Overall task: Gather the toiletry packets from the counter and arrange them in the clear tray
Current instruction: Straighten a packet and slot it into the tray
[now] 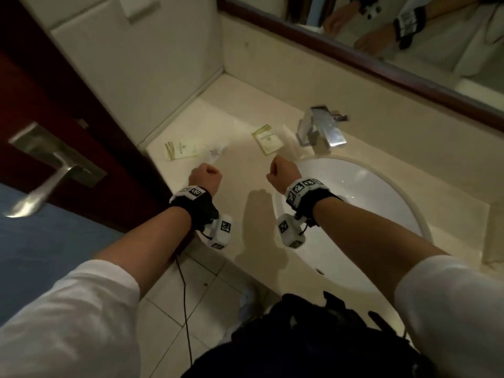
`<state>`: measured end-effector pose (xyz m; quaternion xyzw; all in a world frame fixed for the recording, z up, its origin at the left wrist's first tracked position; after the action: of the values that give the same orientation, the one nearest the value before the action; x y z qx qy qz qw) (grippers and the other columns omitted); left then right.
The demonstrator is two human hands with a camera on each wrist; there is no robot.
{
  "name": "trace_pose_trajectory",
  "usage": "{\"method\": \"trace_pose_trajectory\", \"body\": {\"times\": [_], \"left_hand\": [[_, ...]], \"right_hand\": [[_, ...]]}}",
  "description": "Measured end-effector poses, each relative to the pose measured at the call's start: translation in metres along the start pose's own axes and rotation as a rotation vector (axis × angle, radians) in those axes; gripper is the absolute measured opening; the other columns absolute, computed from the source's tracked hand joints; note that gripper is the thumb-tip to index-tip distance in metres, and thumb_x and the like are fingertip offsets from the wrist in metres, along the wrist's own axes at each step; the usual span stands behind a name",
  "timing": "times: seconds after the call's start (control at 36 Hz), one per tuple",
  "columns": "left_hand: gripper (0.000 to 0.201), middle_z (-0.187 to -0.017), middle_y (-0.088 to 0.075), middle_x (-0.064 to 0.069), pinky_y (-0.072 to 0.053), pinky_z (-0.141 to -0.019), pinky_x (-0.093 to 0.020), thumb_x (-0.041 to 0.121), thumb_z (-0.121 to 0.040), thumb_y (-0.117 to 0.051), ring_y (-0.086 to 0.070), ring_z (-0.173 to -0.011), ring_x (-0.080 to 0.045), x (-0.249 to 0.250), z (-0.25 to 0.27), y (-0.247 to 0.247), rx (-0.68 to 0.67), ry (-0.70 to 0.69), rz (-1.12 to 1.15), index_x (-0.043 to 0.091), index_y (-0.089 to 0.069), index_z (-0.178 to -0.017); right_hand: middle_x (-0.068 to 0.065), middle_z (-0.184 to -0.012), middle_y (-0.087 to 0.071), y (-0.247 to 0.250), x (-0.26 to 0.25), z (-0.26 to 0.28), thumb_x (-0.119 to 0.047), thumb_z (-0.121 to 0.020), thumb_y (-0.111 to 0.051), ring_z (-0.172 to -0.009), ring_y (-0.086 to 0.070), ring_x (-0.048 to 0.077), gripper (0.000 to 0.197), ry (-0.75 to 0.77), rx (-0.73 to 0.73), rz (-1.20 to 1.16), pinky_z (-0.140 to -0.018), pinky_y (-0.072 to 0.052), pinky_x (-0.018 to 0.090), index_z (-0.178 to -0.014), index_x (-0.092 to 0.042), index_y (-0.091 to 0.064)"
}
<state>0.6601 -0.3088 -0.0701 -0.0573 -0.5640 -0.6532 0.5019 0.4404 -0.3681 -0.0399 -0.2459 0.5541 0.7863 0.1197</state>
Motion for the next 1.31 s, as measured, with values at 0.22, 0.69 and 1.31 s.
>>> {"method": "trace_pose_trajectory", "body": {"times": [0.22,0.69,1.31], "left_hand": [[0.028,-0.118,-0.058,-0.010,-0.048,-0.094,-0.040,0.035,-0.079,-0.064,-0.052,-0.113,-0.033,-0.055,-0.028,0.040,0.071,0.114,-0.140,0.022,-0.063,-0.103],[0.024,-0.107,-0.064,-0.006,-0.053,-0.085,-0.036,0.035,-0.076,-0.074,-0.061,-0.100,-0.026,-0.074,-0.045,0.037,-0.041,0.043,-0.214,0.019,-0.062,-0.090],[0.018,-0.085,-0.056,-0.003,-0.051,-0.075,-0.033,0.019,-0.081,-0.072,-0.054,-0.081,-0.019,-0.065,-0.041,0.037,-0.027,-0.035,-0.101,0.014,-0.054,-0.084]], "right_hand": [[0.017,-0.107,-0.060,-0.026,-0.038,-0.045,-0.018,-0.092,-0.056,-0.096,-0.057,0.031,0.021,-0.010,-0.006,-0.004,-0.076,-0.042,0.034,-0.107,-0.004,-0.052],[0.014,-0.135,-0.044,-0.059,-0.076,-0.096,-0.040,-0.089,-0.060,-0.124,-0.042,0.032,0.058,-0.036,-0.149,0.205,-0.100,-0.039,0.041,-0.135,-0.012,-0.040],[0.014,-0.140,-0.040,-0.064,-0.075,-0.112,-0.048,-0.089,-0.053,-0.126,-0.043,0.035,0.055,-0.163,-0.226,0.116,-0.102,-0.038,0.043,-0.136,-0.019,-0.045]]}}
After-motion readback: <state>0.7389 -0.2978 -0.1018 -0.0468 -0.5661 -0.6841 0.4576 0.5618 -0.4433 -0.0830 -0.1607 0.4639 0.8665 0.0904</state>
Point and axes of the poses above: each hand's wrist, its own z-axis away from the middle knuckle, its own y-axis out of the back of the hand, x = y × z, the point moved 8 cm from there along -z, towards the middle knuckle
